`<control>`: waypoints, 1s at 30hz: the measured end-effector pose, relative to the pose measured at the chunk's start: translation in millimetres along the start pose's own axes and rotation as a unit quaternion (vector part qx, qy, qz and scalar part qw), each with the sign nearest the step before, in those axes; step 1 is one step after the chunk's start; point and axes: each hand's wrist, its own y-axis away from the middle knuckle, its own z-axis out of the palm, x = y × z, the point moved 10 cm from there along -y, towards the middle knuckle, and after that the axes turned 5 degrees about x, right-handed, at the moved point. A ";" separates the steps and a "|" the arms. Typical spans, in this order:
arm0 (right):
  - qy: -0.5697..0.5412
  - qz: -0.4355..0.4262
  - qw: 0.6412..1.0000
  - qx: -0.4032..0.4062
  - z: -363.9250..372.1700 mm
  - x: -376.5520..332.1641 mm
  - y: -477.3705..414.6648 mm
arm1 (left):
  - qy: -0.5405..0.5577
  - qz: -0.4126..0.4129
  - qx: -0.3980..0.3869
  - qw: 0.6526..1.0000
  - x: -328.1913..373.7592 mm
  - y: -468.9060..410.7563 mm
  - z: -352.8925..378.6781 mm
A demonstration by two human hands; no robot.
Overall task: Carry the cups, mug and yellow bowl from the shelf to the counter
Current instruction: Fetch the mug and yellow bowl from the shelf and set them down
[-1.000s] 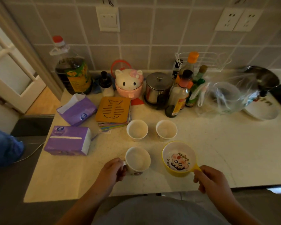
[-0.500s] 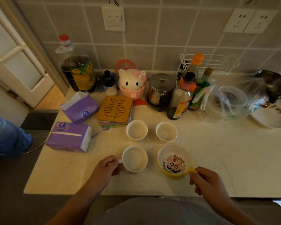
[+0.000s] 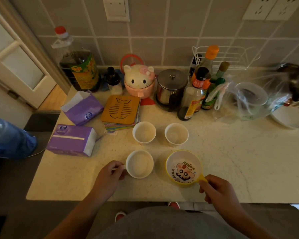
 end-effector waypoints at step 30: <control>0.036 -0.041 0.998 -0.043 27.8 20.1 -20.0 | 0.022 -0.026 -0.013 0.999 -6.8 -0.9 5.3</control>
